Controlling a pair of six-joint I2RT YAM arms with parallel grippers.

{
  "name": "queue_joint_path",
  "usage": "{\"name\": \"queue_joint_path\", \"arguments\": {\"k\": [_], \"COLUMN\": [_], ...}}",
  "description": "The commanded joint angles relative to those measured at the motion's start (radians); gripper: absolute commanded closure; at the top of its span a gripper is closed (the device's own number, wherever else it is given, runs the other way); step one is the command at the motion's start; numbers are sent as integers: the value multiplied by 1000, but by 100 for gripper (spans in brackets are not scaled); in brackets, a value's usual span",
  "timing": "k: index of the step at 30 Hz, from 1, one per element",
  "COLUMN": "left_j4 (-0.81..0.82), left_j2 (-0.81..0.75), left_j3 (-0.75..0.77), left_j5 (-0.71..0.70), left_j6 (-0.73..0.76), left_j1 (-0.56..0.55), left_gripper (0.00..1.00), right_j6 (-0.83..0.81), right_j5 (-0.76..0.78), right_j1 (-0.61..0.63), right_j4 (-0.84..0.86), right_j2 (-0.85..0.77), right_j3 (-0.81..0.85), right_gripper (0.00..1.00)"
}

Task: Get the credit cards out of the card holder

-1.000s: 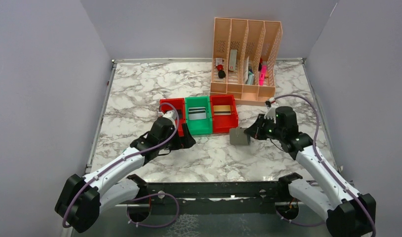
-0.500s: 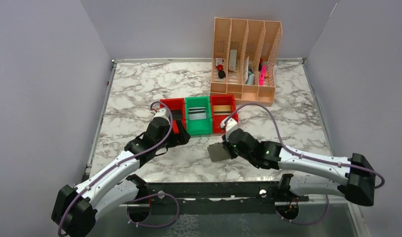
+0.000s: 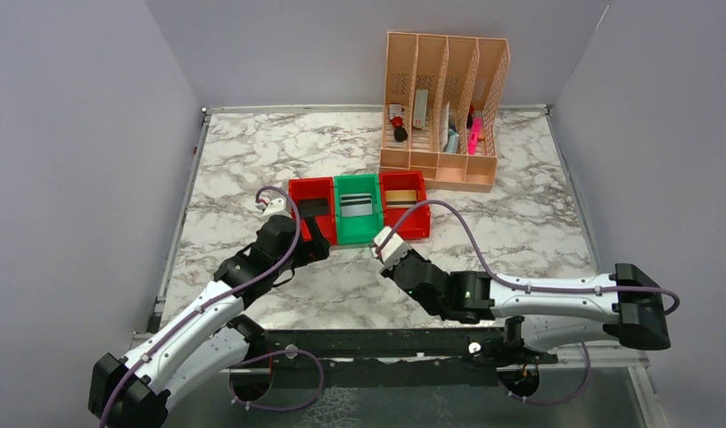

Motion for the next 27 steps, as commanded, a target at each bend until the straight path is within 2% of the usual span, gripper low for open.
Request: {"name": "queue_joint_path", "arguments": {"k": [1,10,16,21,24,27], "left_j4": [-22,-22,-23,-23,-23,-22], "left_j2": [-12,5,-15,-33,-33,-30], "left_j3": [30,38,22,10,11,13], "left_j5": [-39,-8,9,9,12,27], "left_j6": [7,-9,-29,-47,-50,-52], "left_j1": [1,2,2,2,2,2], "left_gripper": [1,1,1,1,1,1], "right_j6": [-84,32,140,208,214,245], "right_j5": [59,-183,-341,-371,-397,-409], "right_j1": [41,141,144,144,144,145], "right_j4": [74,-39,-63,-79,-76,-83], "right_j2": [12,205,256,276,302,311], "right_j3": [5,18,62,96,97,108], "right_gripper": [99,96,92,91,86,77]}}
